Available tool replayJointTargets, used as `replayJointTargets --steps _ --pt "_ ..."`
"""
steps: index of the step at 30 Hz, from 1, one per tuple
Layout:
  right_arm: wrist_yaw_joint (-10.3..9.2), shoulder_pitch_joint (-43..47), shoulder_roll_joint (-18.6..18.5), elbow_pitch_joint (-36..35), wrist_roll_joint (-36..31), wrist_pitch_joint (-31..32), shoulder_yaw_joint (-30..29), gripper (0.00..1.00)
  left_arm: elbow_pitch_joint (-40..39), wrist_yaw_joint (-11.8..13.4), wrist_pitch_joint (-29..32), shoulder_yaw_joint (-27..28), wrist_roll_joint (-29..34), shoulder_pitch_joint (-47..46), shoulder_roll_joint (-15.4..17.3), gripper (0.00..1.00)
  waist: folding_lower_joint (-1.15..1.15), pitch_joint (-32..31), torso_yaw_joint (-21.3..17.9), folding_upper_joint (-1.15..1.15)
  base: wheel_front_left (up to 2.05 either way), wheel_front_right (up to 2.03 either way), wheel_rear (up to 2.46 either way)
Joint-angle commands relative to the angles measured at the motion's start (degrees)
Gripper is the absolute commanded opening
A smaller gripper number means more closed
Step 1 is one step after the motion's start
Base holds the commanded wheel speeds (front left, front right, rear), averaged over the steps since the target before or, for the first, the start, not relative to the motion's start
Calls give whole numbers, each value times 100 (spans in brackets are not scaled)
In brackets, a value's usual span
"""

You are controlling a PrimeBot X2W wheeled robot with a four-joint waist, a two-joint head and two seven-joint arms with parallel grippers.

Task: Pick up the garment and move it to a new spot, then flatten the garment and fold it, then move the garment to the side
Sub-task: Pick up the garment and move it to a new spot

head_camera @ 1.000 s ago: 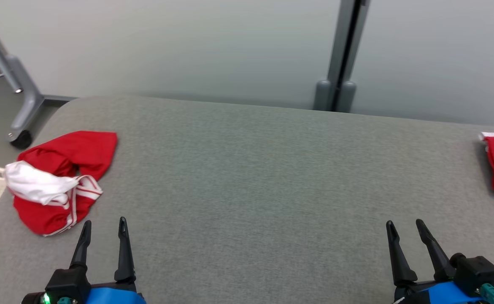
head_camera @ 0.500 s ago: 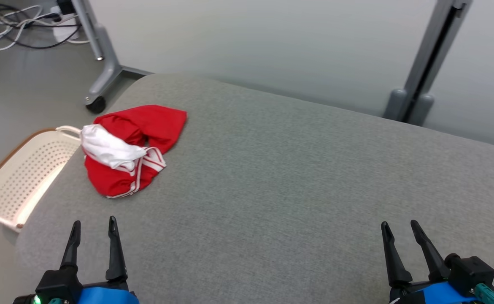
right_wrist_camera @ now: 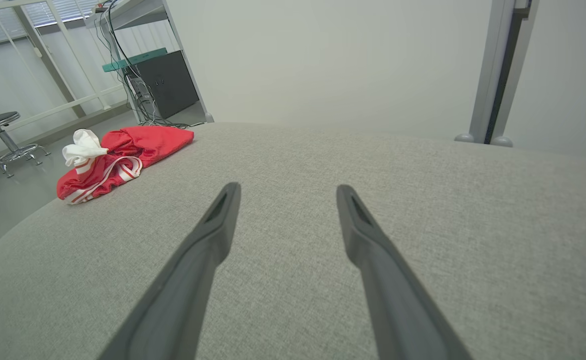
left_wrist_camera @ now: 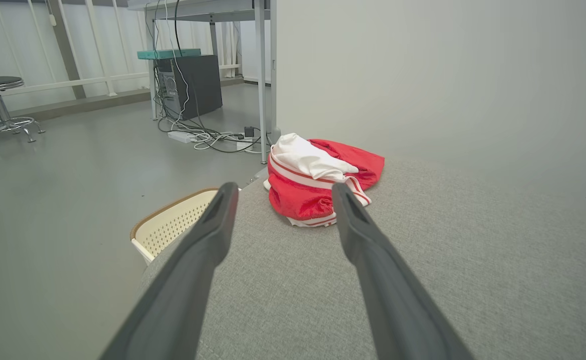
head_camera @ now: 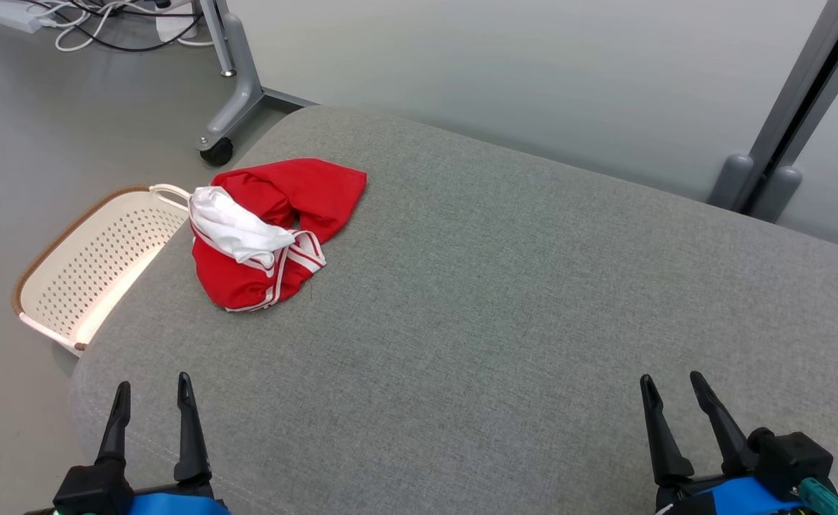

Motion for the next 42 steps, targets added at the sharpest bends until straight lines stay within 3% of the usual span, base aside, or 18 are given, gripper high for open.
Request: replayJointTargets --steps 1,9,20,32,42 --pt "2 -37 -31 17 -29 -20 7 100 0 0 -15 40 -10 34 -1 100 0 3 -2 0 0 0 0" --pt "1 -149 -135 -82 -47 -17 44 100 17 44 -15 65 -80 -259 -15 100 0 176 -149 0 0 0 0" --pt "1 -438 -460 -663 -283 150 17 100 540 6 -14 708 -383 -1970 457 100 0 887 -769 0 0 0 0" --pt "1 -727 -794 -2027 -631 584 -372 100 2225 43 130 1076 -620 -4139 1314 100 0 2162 -1610 0 0 0 0" --pt "1 -614 -839 -2666 -691 789 -590 100 4085 6 741 1040 -682 -5005 1817 100 0 2674 -1786 0 0 0 0"
